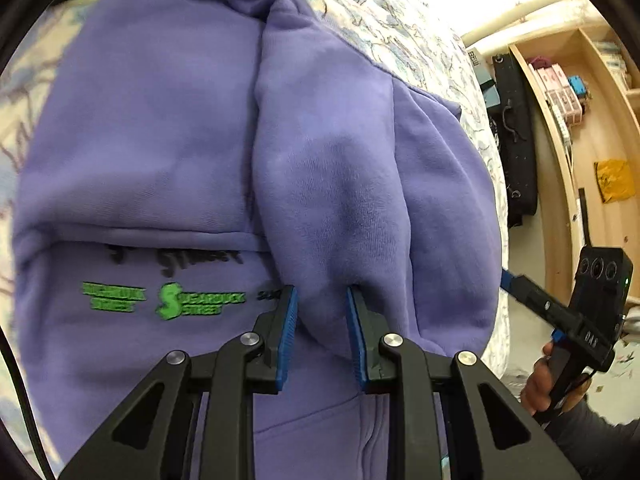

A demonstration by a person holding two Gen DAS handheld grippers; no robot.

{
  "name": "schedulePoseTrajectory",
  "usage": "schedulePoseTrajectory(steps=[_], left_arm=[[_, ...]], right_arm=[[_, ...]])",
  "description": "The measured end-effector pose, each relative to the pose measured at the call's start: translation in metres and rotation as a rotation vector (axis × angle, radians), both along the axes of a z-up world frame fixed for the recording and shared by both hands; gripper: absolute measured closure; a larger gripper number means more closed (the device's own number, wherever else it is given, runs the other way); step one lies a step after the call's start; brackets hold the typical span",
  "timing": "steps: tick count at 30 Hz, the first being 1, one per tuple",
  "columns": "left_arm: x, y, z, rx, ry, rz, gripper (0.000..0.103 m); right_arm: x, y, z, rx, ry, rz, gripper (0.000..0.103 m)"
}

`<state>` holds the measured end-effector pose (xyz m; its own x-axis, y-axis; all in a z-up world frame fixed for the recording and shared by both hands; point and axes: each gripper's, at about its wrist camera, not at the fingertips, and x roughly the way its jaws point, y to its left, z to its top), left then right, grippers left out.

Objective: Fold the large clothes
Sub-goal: 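Fold the hood down over the hoodie body with both grippers, then press the folded hood flat onto the body with both grippers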

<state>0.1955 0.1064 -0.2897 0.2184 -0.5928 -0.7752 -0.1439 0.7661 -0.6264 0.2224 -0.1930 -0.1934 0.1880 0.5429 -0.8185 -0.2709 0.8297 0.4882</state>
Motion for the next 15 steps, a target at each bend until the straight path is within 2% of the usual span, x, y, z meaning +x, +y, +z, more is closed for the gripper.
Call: schedulePoseTrajectory(steps=[5,10,12,13,15], left_arm=[[0.004,-0.014,-0.020,-0.063,-0.008,0.008,0.080],[0.009,-0.018,-0.033,-0.155,-0.006,0.034,0.079],[0.007,-0.015,-0.031,-0.186,-0.022,0.042,0.087],[0.007,-0.017,-0.029,-0.194,-0.035,0.040,0.101],[0.010,-0.023,-0.023,-0.168,-0.061,0.045,0.102]], right_arm=[[0.001,0.016,-0.020,-0.040,0.025,0.028,0.055],[0.002,0.018,-0.028,-0.010,0.038,0.031,0.055],[0.002,0.018,-0.029,0.003,0.034,0.038,0.056],[0.003,0.018,-0.030,0.015,0.037,0.042,0.058],[0.004,0.017,-0.031,0.028,0.046,0.048,0.074]])
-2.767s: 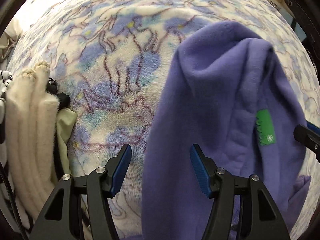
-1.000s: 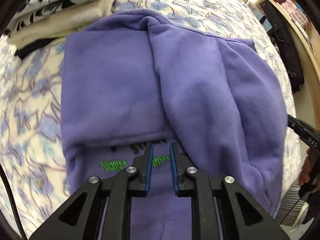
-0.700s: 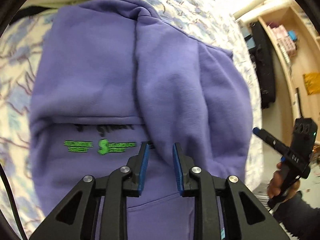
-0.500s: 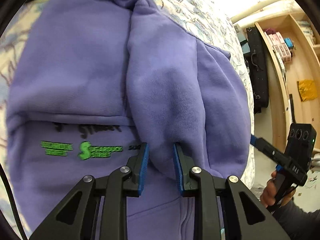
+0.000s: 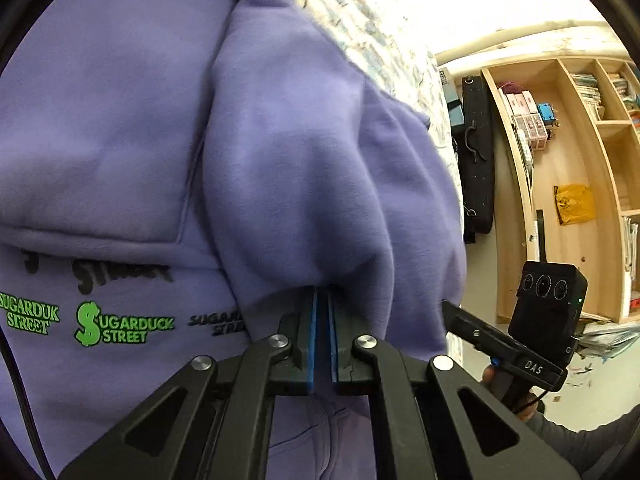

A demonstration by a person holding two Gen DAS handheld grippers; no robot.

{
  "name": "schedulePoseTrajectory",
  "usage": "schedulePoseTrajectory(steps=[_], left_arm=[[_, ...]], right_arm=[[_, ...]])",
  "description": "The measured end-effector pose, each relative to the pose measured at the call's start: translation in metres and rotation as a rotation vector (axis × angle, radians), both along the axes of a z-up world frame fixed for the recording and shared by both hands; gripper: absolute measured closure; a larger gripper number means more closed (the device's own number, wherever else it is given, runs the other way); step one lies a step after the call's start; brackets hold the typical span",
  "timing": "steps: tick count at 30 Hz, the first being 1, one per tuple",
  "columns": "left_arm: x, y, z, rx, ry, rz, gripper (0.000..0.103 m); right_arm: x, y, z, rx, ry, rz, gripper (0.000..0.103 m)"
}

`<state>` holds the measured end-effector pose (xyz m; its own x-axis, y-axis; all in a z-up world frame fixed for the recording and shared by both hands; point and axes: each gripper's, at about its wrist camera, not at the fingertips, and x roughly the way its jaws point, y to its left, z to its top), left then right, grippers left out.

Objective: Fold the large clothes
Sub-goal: 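Press the folded hood flat onto the body with both grippers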

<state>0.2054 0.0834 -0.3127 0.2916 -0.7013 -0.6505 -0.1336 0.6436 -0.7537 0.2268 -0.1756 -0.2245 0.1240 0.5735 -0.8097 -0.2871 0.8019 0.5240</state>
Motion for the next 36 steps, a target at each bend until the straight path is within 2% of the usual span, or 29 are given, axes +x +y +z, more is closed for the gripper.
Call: schedulePoseTrajectory(steps=[4,8,11,14,16,18,20,23,30,32,36], left_arm=[[0.003,-0.002,0.030,0.066,-0.057,0.027,0.103],[0.000,0.013,0.078,0.173,-0.151,0.076,0.103],[-0.002,0.030,0.091,0.225,-0.153,0.097,0.103],[-0.001,0.039,0.078,0.209,-0.082,0.078,0.102],[-0.002,0.040,0.063,0.180,-0.032,0.068,0.097],[-0.011,0.045,0.054,0.171,-0.027,0.052,0.090],[-0.014,0.042,0.047,0.141,-0.022,0.056,0.067],[-0.015,0.037,0.036,0.103,-0.034,0.087,0.052],[-0.014,0.020,0.014,0.095,-0.072,0.049,0.050],[-0.014,0.018,0.009,0.085,-0.080,0.039,0.046],[-0.014,0.015,0.004,0.055,-0.094,0.061,0.045]], right_arm=[[0.004,-0.002,0.002,0.033,0.011,-0.018,0.081],[0.004,-0.004,0.002,0.057,0.015,-0.029,0.083],[0.003,-0.009,-0.003,0.070,0.028,-0.040,0.083],[0.004,-0.018,-0.007,0.114,0.057,-0.069,0.083],[0.007,-0.025,-0.010,0.147,0.090,-0.096,0.084],[0.009,-0.029,-0.010,0.174,0.107,-0.109,0.086],[0.013,-0.033,-0.008,0.201,0.119,-0.123,0.087],[0.017,-0.038,-0.007,0.223,0.129,-0.128,0.087],[0.022,-0.041,-0.014,0.234,0.141,-0.102,0.087],[0.022,-0.044,-0.017,0.237,0.143,-0.100,0.087],[0.024,-0.045,-0.023,0.242,0.153,-0.102,0.087]])
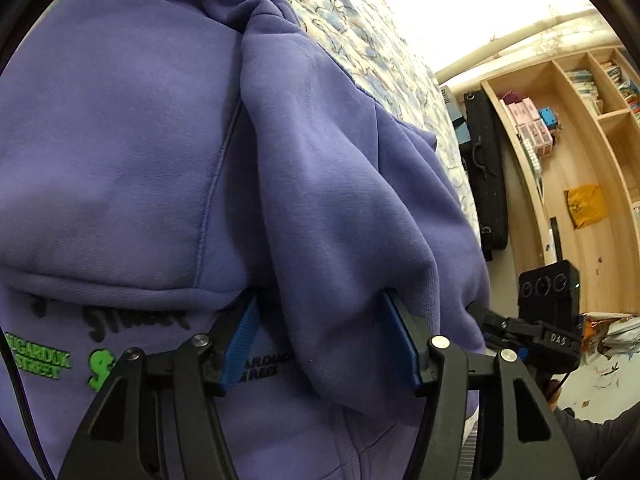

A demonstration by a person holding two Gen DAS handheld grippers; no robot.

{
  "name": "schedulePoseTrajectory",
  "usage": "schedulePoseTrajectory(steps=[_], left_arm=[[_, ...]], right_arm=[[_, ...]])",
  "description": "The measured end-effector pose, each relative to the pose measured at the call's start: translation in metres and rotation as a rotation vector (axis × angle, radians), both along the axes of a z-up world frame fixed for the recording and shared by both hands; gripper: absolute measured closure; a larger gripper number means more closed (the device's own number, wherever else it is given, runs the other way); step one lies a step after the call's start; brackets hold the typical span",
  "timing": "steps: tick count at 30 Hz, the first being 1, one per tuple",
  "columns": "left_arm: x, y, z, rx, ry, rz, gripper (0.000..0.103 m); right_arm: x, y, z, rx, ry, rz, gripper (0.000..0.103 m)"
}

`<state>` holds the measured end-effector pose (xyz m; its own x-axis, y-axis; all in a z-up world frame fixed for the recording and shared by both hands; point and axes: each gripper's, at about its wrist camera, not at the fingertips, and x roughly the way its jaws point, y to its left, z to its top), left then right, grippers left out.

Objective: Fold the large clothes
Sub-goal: 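Press the folded hood flat onto the body with both grippers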

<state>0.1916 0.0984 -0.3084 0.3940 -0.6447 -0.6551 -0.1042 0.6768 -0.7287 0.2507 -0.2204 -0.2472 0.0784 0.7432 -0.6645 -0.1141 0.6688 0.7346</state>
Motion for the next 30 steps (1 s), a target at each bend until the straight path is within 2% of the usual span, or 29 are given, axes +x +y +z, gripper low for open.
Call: schedulePoseTrajectory(steps=[1,2,3,4,9,12,15,18,19,21,23,25,27,29,30], left_arm=[[0.000,0.000,0.000,-0.014,0.001,0.004,0.047],[0.000,-0.001,0.002,-0.046,-0.005,0.003,0.075],[0.002,-0.004,0.003,-0.078,-0.004,-0.005,0.096],[0.002,-0.002,0.005,-0.070,0.000,-0.003,0.099],[-0.004,-0.002,0.059,0.106,-0.084,0.009,0.100],[-0.009,0.017,0.077,0.188,-0.074,0.045,0.100],[-0.012,0.023,0.059,0.273,0.020,0.024,0.100],[-0.016,0.015,0.031,0.350,0.113,-0.022,0.100],[-0.019,0.013,0.021,0.364,0.123,-0.029,0.099],[-0.019,0.013,0.015,0.361,0.124,-0.010,0.098],[-0.017,0.014,0.017,0.350,0.131,0.004,0.097],[-0.018,0.018,0.020,0.344,0.129,0.001,0.094],[-0.023,0.026,0.025,0.334,0.132,-0.003,0.087],[-0.029,0.036,0.034,0.334,0.143,0.004,0.068],[-0.031,0.037,0.039,0.347,0.143,0.008,0.064]], right_arm=[[0.000,0.000,-0.001,-0.002,0.000,0.000,0.087],[0.001,0.001,0.000,-0.004,-0.002,0.000,0.087],[0.001,0.002,0.000,-0.005,-0.002,0.001,0.087],[0.002,0.004,0.001,-0.010,-0.002,0.003,0.087],[0.002,0.011,0.013,-0.057,-0.049,0.012,0.088],[-0.001,0.014,0.014,-0.113,-0.088,0.006,0.089],[-0.009,0.020,0.003,-0.169,-0.086,0.008,0.089],[-0.021,0.025,-0.018,-0.274,-0.107,0.018,0.089],[-0.025,0.023,-0.029,-0.291,-0.095,0.012,0.089],[-0.028,0.015,-0.044,-0.258,-0.082,-0.034,0.091],[-0.027,0.015,-0.041,-0.259,-0.072,-0.045,0.089],[-0.027,0.019,-0.030,-0.300,-0.098,-0.019,0.084],[-0.029,0.021,-0.018,-0.348,-0.128,-0.002,0.070],[-0.032,0.018,-0.006,-0.380,-0.154,-0.004,0.066],[-0.034,0.013,0.001,-0.387,-0.166,-0.009,0.065]])
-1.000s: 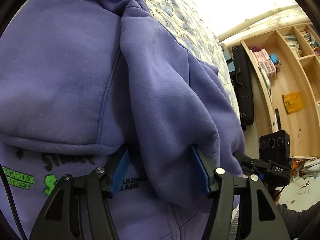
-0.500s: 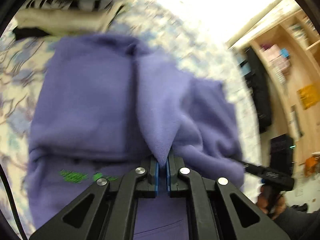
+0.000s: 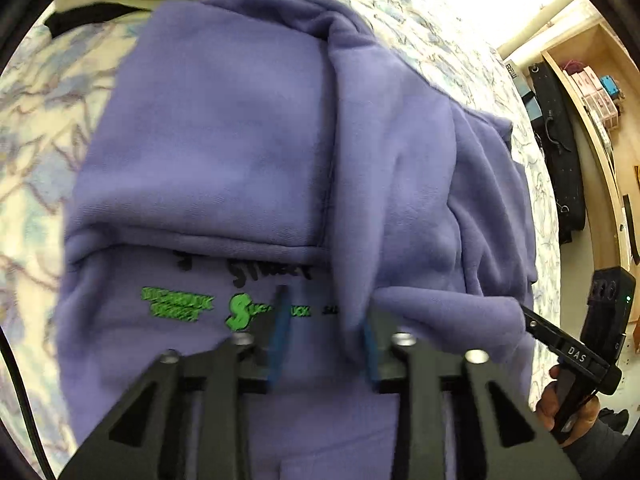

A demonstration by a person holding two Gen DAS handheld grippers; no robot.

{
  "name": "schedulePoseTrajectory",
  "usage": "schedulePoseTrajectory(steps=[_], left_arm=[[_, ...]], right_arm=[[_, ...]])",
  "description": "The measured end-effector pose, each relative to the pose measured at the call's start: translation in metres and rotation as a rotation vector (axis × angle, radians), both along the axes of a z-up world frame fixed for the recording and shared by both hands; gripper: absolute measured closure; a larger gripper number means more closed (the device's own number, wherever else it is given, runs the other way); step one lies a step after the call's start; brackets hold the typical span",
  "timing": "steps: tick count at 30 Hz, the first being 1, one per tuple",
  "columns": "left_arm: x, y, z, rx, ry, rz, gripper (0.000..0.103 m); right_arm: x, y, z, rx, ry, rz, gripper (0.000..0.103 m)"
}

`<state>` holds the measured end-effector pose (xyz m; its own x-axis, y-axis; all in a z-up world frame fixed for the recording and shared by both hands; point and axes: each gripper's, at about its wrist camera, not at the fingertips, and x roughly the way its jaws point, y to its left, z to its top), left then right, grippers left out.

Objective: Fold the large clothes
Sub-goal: 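Press the folded hood flat onto the body with both grippers, then open both grippers and lift them off the hood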

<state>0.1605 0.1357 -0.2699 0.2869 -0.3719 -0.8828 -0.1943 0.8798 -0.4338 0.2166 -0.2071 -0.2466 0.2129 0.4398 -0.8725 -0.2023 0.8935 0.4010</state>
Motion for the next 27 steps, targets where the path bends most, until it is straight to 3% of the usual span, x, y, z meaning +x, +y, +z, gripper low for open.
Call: schedulePoseTrajectory(steps=[4,7,11,14,18,19,20,21,23,27], left_arm=[[-0.005,0.002,0.030,0.091,-0.037,0.008,0.060],[-0.007,-0.012,0.058,0.168,-0.108,0.009,0.060],[0.002,-0.039,0.086,0.138,-0.237,-0.046,0.063],[0.017,-0.057,0.078,0.116,-0.258,-0.100,0.063],[0.038,-0.058,0.039,0.158,-0.210,-0.104,0.063],[0.043,-0.053,0.028,0.193,-0.196,-0.085,0.063],[0.047,-0.046,0.018,0.200,-0.192,-0.075,0.064],[0.049,-0.040,0.012,0.185,-0.196,-0.073,0.064],[0.051,-0.035,0.006,0.174,-0.215,-0.084,0.064],[0.050,-0.047,0.007,0.238,-0.232,-0.134,0.065]], right_arm=[[-0.007,-0.006,0.034,-0.075,-0.112,-0.016,0.065],[-0.004,0.007,0.053,-0.068,-0.200,0.037,0.065],[0.011,0.034,0.053,-0.025,-0.229,0.105,0.067],[0.026,0.054,0.039,-0.014,-0.228,0.158,0.071],[0.047,0.068,0.011,-0.081,-0.233,0.173,0.075],[0.051,0.067,0.004,-0.122,-0.249,0.168,0.080],[0.054,0.065,0.000,-0.147,-0.264,0.170,0.096],[0.059,0.060,-0.005,-0.170,-0.285,0.171,0.103],[0.064,0.049,-0.008,-0.147,-0.296,0.160,0.103],[0.068,0.041,-0.007,-0.114,-0.272,0.134,0.103]])
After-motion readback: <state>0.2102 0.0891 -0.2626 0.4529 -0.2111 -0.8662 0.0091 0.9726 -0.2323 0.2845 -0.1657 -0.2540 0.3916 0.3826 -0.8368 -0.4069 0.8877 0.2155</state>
